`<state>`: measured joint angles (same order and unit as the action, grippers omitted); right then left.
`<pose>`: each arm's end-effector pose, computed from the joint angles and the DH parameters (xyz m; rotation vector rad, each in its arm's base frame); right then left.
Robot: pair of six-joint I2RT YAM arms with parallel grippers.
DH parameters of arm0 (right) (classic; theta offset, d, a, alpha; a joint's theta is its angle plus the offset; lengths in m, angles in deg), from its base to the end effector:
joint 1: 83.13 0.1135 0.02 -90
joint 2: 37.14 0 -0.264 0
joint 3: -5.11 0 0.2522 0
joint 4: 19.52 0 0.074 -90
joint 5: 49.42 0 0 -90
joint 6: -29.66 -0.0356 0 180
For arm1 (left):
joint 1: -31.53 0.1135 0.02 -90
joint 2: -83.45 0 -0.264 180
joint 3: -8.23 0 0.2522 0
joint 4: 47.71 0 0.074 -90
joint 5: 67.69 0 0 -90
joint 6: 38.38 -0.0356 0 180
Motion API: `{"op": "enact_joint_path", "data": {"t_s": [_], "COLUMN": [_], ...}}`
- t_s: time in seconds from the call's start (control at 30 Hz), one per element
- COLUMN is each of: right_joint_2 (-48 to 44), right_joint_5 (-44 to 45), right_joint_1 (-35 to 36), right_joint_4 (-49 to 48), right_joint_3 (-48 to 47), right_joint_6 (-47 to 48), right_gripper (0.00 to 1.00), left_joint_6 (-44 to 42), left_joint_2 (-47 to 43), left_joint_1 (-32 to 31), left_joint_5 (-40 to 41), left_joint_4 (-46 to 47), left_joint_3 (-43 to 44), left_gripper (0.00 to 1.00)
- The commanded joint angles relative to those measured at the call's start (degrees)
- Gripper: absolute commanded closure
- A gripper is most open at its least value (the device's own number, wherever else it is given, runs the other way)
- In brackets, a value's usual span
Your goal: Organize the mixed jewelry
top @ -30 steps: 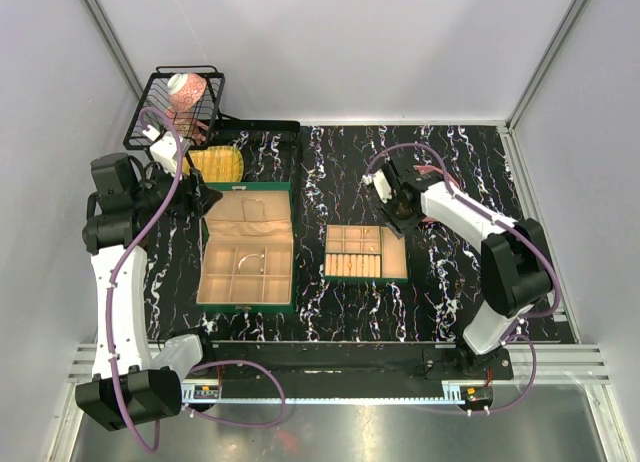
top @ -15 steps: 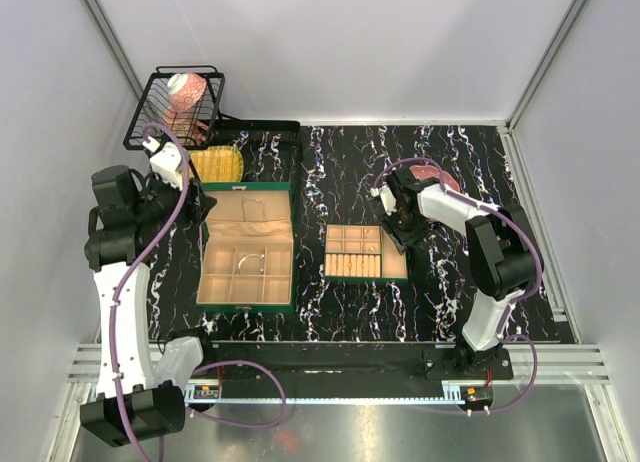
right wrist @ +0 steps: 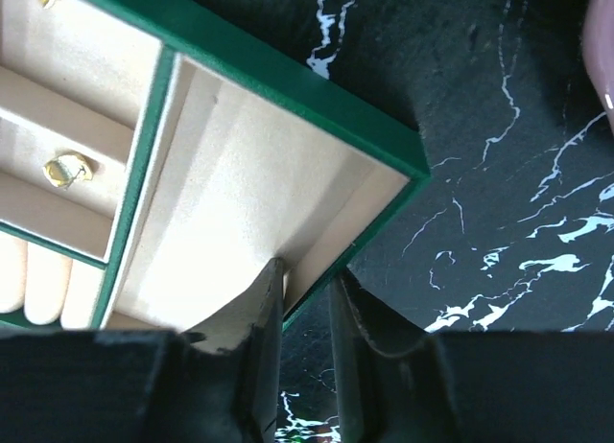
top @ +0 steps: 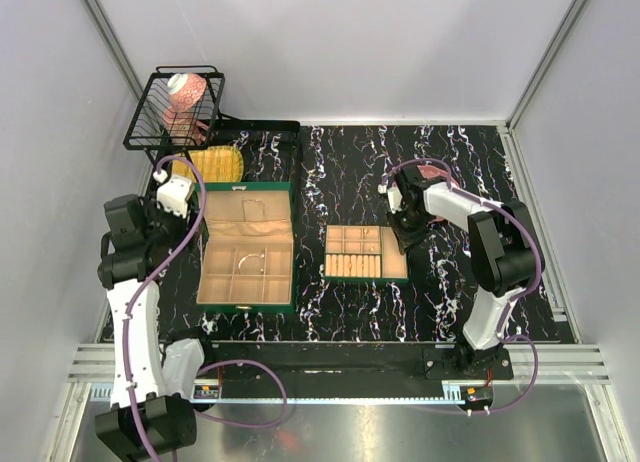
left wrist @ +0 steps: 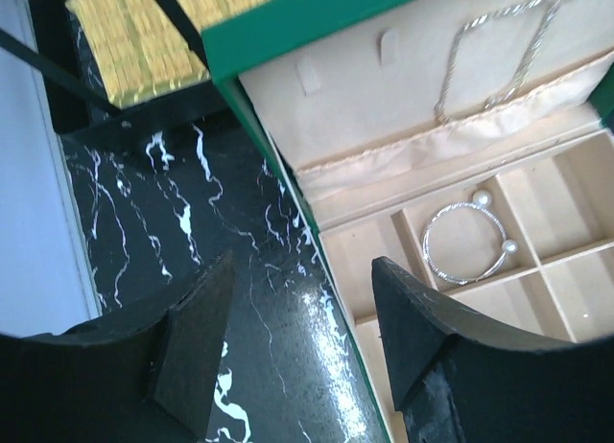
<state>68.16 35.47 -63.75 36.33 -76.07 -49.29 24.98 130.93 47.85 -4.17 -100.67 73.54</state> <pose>0.3187 0.1155 0.1573 -0.7906 2.8626 0.1511 0.1659 0.0320 0.3244 0.4437 2.0653 -0.0605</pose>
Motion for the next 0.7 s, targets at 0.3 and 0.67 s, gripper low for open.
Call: {"op": "enact_joint_path", "data": {"t_s": [0.3,0.67], "right_joint_2": [-0.53,-7.56], "right_joint_5": [-2.72,-5.70], "right_joint_1": [-1.89,-2.85], "right_joint_4": [-2.36,0.10], "right_joint_3": [0.45,-1.40], "right_joint_6": [-2.26,-2.70], "right_gripper": [1.00,1.00], "left_joint_6": [-5.01,-8.34], "left_joint_2": [-0.99,6.74], "left_joint_1": [8.81,21.91], "left_joint_5": [5.04,-0.76], "left_joint_4": [7.12,8.62], "left_joint_3": [-8.13,-8.48], "left_gripper": [0.37,0.38]}}
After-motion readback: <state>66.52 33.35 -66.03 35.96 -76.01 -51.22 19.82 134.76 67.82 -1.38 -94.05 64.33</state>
